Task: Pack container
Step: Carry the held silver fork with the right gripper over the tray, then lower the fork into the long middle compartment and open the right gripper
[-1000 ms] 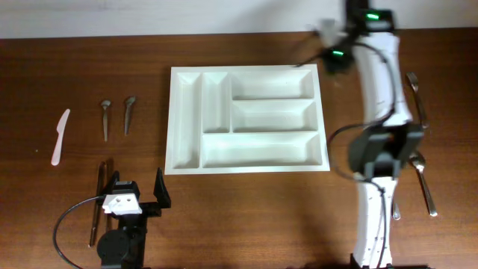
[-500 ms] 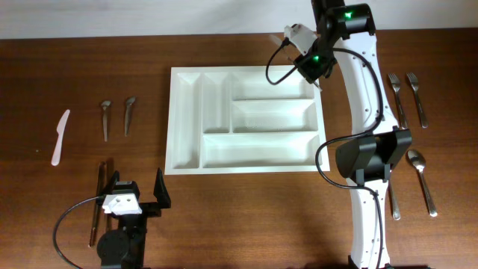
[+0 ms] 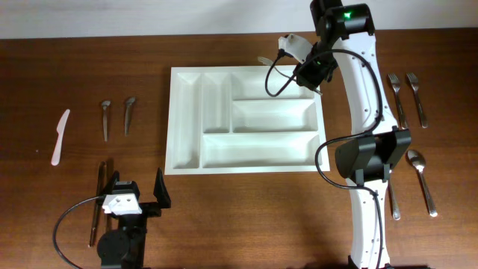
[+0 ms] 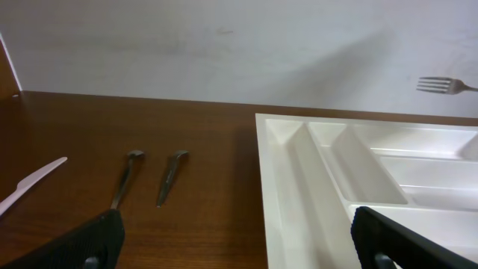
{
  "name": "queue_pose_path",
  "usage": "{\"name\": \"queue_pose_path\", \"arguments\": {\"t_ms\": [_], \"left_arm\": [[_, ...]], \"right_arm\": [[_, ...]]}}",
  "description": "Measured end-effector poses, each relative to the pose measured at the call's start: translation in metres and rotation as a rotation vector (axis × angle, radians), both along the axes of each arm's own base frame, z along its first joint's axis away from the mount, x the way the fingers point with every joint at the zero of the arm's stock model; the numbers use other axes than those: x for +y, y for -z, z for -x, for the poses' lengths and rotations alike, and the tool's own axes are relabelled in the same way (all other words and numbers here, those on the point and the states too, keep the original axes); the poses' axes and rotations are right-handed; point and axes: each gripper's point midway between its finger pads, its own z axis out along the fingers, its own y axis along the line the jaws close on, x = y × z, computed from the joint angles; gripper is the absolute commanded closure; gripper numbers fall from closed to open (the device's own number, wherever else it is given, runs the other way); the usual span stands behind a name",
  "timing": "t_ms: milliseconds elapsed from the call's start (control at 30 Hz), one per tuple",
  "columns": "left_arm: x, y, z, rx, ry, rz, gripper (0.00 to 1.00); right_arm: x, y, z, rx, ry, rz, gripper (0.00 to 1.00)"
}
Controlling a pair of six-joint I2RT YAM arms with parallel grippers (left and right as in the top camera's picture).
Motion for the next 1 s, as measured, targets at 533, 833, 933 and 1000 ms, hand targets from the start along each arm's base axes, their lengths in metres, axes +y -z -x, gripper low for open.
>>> {"name": "queue_pose_path", "arguments": {"t_ms": [533,833,933,1000], "left_arm": [[0.0,0.0,0.0,0.0,0.0,0.0,0.01],[0.0,0.0,0.0,0.0,0.0,0.0,0.01],[0.0,0.0,0.0,0.0,0.0,0.0,0.01],[0.0,0.0,0.0,0.0,0.0,0.0,0.01]], "right_arm": [[0.031,0.006,0.019,0.045,-0.104,0.01,0.96],[0.033,0.039,0.032,0.141,-0.14,0.027,0.96],[0.035,0.045,0.034,0.152,-0.158,0.021,0.96],[0.037,0.047,0.033,0.15,-0.169,0.013,0.96]]}}
